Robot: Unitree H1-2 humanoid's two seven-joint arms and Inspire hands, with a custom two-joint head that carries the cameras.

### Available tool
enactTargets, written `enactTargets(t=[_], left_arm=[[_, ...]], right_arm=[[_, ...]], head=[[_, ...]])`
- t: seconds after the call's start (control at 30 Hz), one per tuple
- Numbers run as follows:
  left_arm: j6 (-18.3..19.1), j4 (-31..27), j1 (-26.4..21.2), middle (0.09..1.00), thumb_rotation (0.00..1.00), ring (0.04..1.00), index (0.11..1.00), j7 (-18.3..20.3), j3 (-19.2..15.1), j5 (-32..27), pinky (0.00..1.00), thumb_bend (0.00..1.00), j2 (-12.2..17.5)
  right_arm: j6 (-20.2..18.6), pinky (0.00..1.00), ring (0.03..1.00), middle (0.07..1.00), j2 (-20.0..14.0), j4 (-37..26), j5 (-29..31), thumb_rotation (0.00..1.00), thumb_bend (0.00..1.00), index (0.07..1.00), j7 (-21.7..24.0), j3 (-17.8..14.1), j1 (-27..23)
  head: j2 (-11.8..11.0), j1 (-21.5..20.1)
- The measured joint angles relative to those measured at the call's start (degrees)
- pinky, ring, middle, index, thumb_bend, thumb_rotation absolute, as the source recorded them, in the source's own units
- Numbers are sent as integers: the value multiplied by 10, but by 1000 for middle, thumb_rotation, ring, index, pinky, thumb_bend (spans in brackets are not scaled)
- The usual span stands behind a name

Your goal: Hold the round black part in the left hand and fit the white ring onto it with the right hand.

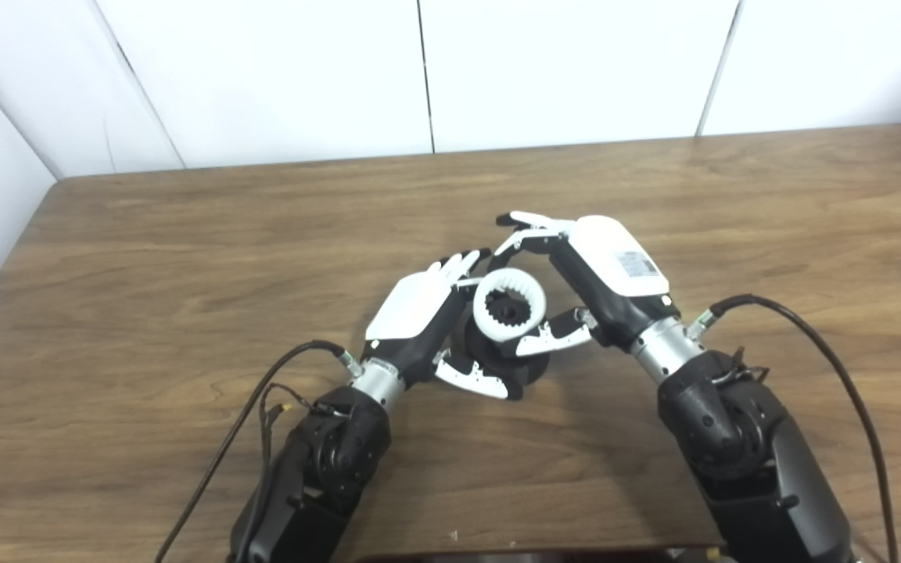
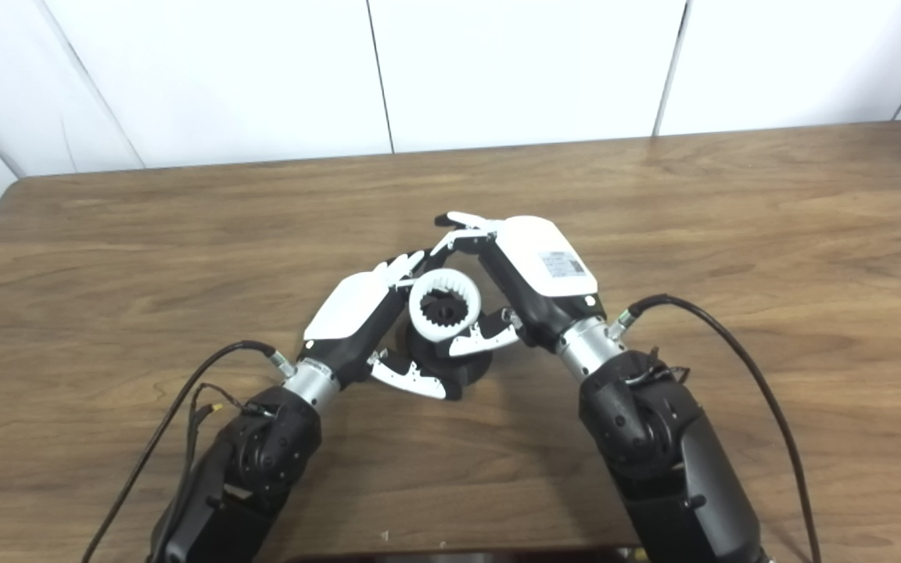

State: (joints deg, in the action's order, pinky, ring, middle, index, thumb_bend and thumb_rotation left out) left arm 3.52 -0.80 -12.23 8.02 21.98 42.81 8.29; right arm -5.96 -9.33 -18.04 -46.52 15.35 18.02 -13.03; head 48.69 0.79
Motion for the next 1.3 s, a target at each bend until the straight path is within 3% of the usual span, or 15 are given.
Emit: enactTargets(t=[0.6, 0.83, 1.3], left_arm=[[10, -11, 0, 1000, 302, 1000, 602, 12, -2, 1, 1000, 912, 1], [11, -14, 0, 1000, 342, 1000, 599, 15, -1, 3, 1000, 908, 3], [9, -19, 1, 1000, 318, 1000, 601, 27, 0, -1, 1000, 911, 3]], right_arm=[[18, 812, 816, 858, -8, 33, 0, 157, 517, 495, -26, 20, 4], [25, 827, 820, 862, -11, 42, 4, 156, 516, 495, -43, 19, 10], [22, 862, 834, 868, -13, 27, 14, 155, 514, 496, -45, 6, 29]], head=[[9, 4], [11, 5], [14, -2]])
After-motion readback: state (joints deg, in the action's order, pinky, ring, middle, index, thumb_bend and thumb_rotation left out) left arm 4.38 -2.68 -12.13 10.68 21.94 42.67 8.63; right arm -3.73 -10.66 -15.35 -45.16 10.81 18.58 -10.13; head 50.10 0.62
